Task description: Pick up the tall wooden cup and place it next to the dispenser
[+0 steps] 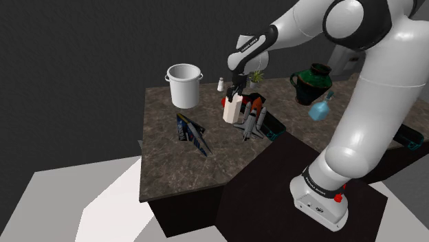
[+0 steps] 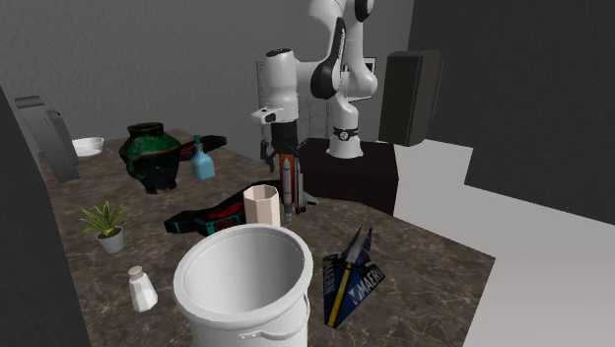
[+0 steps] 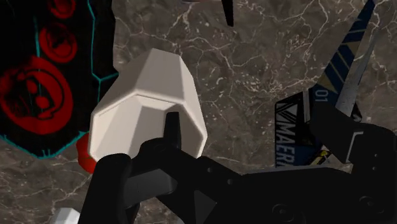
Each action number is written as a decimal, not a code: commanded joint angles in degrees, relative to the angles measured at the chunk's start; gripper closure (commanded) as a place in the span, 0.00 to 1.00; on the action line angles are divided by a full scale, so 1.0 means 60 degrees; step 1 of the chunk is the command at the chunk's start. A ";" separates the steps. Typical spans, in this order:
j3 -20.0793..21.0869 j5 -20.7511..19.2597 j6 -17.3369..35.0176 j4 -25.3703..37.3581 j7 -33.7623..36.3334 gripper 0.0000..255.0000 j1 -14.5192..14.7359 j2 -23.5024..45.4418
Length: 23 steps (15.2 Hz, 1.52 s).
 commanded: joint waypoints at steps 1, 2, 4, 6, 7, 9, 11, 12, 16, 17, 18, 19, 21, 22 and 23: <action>0.0043 0.0156 0.0234 0.0576 -0.0228 0.00 -0.0114 0.0749; 0.0074 0.0222 0.0320 0.0888 -0.0322 0.00 -0.0175 0.1118; 0.0140 0.0334 0.0454 0.1546 -0.0489 0.00 -0.0301 0.1849; 0.0180 0.0384 0.0643 0.1556 -0.0522 0.00 -0.0326 0.2048; 0.0199 0.0410 0.0736 0.1564 -0.0539 0.00 -0.0337 0.2150; 0.0237 0.0461 0.0919 0.1586 -0.0573 0.00 -0.0360 0.2357; 0.0277 0.0511 0.1098 0.1617 -0.0607 0.00 -0.0385 0.2568; 0.0289 0.0525 0.1149 0.1627 -0.0616 0.00 -0.0392 0.2629; 0.0289 0.0525 0.1149 0.1627 -0.0616 0.00 -0.0392 0.2629; 0.0289 0.0525 0.1149 0.1627 -0.0616 0.00 -0.0392 0.2629; 0.0289 0.0525 0.1149 0.1627 -0.0616 0.00 -0.0392 0.2629; 0.0289 0.0525 0.1149 0.1627 -0.0616 0.00 -0.0392 0.2629; 0.0289 0.0525 0.1148 0.1627 -0.0616 1.00 -0.0392 0.2628; 0.0289 0.0525 0.1148 0.1627 -0.0616 1.00 -0.0392 0.2628; 0.0289 0.0525 0.1148 0.1627 -0.0616 1.00 -0.0392 0.2628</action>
